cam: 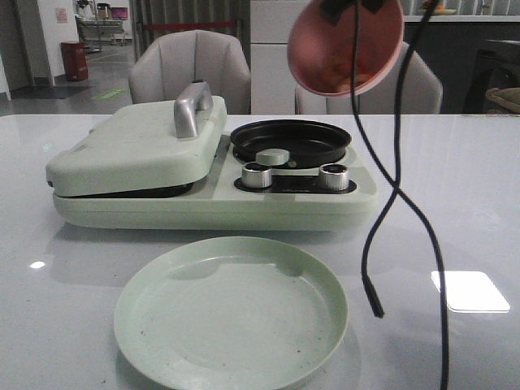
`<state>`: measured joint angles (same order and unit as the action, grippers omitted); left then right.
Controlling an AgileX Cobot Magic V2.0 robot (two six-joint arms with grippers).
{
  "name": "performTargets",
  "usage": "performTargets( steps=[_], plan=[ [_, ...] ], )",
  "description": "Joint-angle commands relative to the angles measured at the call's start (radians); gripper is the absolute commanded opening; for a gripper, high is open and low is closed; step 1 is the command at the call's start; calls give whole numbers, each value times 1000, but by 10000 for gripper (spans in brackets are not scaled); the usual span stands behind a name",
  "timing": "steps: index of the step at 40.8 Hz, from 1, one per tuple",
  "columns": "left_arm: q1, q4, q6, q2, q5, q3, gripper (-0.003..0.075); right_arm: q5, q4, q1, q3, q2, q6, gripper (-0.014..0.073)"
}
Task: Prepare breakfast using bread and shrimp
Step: 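Lift the pink bowl over the black pan and tip the shrimp in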
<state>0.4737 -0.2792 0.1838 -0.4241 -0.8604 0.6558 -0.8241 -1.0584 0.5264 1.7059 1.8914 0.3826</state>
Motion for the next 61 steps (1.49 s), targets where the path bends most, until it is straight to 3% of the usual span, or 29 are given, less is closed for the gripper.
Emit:
performTargets(
  steps=[1, 16, 27, 42, 55, 61],
  plan=[
    [4, -26, -8, -9, 68, 29, 102, -33, -253, 37, 76, 12, 67, 45],
    [4, -26, -8, -9, 66, 29, 101, -241, -753, 116, 105, 191, 209, 45],
    [4, -26, -8, -9, 66, 29, 102, -261, -753, 133, 148, 197, 206, 45],
    [4, -14, -8, -9, 66, 29, 101, -292, -753, 149, 310, 197, 84, 45],
    [4, -3, -8, -9, 66, 29, 102, -276, -751, 149, 316, 197, 80, 45],
    [4, 2, -8, -9, 66, 29, 102, -277, -619, 147, 316, 189, 80, 45]
  ],
)
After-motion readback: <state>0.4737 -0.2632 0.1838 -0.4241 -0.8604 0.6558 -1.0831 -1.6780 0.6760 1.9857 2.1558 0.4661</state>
